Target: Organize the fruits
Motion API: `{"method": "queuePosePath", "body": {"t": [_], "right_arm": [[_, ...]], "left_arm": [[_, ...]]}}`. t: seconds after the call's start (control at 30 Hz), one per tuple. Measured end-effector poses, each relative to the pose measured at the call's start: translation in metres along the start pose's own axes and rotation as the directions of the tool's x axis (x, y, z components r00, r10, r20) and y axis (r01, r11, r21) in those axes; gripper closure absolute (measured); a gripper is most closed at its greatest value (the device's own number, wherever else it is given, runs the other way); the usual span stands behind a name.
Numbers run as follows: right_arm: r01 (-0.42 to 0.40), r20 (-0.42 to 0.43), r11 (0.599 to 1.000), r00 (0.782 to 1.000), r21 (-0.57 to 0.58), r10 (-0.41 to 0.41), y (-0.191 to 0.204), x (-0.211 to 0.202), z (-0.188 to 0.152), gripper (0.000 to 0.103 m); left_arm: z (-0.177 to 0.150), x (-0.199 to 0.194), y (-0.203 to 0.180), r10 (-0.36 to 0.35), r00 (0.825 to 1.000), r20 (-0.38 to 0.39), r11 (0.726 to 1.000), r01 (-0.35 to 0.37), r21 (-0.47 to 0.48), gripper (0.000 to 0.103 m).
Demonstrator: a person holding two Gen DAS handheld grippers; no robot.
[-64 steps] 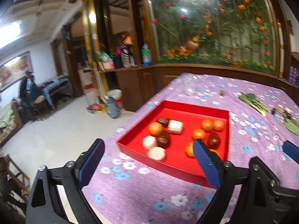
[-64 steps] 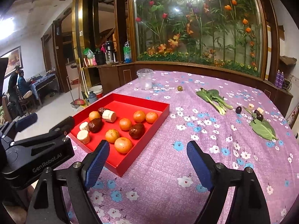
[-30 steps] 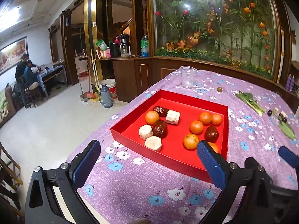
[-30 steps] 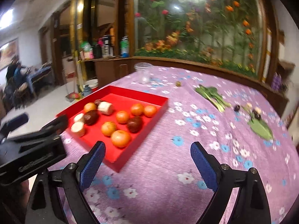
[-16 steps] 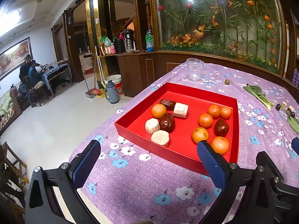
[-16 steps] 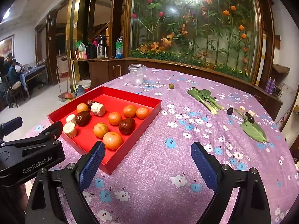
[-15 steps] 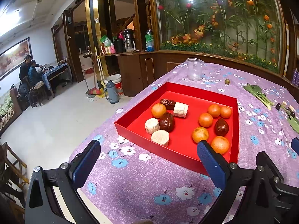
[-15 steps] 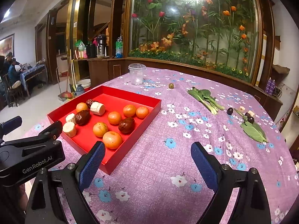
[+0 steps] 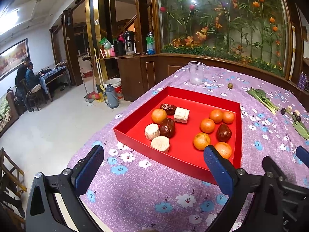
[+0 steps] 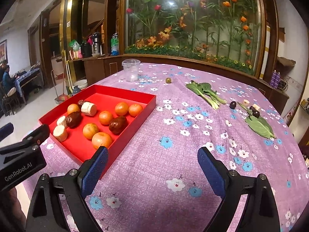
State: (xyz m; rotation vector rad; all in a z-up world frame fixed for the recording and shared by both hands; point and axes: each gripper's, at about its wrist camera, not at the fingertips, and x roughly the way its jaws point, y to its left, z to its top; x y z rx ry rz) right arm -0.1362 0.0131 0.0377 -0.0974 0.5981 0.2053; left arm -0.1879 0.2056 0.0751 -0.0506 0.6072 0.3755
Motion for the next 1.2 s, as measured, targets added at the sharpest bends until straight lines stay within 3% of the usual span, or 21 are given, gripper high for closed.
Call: {"method": "queuePosePath", "body": {"t": [0.53, 0.87, 1.2], "right_arm": [[-0.027, 0.017, 0.989, 0.999, -0.144, 0.029, 0.032, -0.001, 0.002, 0.005], [0.004, 0.010, 1.000, 1.000, 0.008, -0.004, -0.005, 0.002, 0.009, 0.004], [-0.049, -0.004, 0.995, 0.999, -0.085, 0.049, 0.021, 0.003, 0.004, 0.004]], "left_arm": [[0.003, 0.000, 0.006, -0.036, 0.999, -0.016, 0.999, 0.036, -0.018, 0.000], [0.003, -0.003, 0.004, -0.050, 0.999, -0.012, 0.999, 0.050, -0.013, 0.000], [0.011, -0.002, 0.005, -0.046, 0.998, -0.047, 0.999, 0.045, -0.012, 0.000]]}}
